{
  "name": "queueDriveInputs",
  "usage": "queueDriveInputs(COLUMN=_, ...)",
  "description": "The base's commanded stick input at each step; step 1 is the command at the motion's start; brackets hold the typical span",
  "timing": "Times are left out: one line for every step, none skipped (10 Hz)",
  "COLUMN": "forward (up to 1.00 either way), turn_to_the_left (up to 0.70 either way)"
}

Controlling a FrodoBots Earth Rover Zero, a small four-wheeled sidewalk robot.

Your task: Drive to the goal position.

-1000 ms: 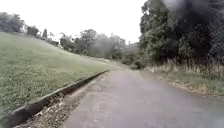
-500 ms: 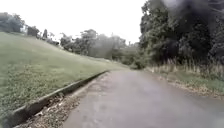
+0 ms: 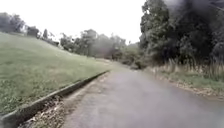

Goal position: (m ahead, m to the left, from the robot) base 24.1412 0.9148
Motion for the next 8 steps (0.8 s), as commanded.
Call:
queueDriveInputs(forward=0.00, turn_to_the_left=-0.65)
queueDriveInputs(forward=0.05, turn_to_the_left=-0.37)
queueDriveInputs(forward=0.10, turn_to_the_left=-0.10)
queueDriveInputs(forward=0.09, turn_to_the_left=0.00)
queueDriveInputs(forward=0.07, turn_to_the_left=0.00)
queueDriveInputs(forward=0.00, turn_to_the_left=0.00)
queueDriveInputs(forward=0.00, turn_to_the_left=0.00)
queueDriveInputs(forward=0.00, turn_to_the_left=0.00)
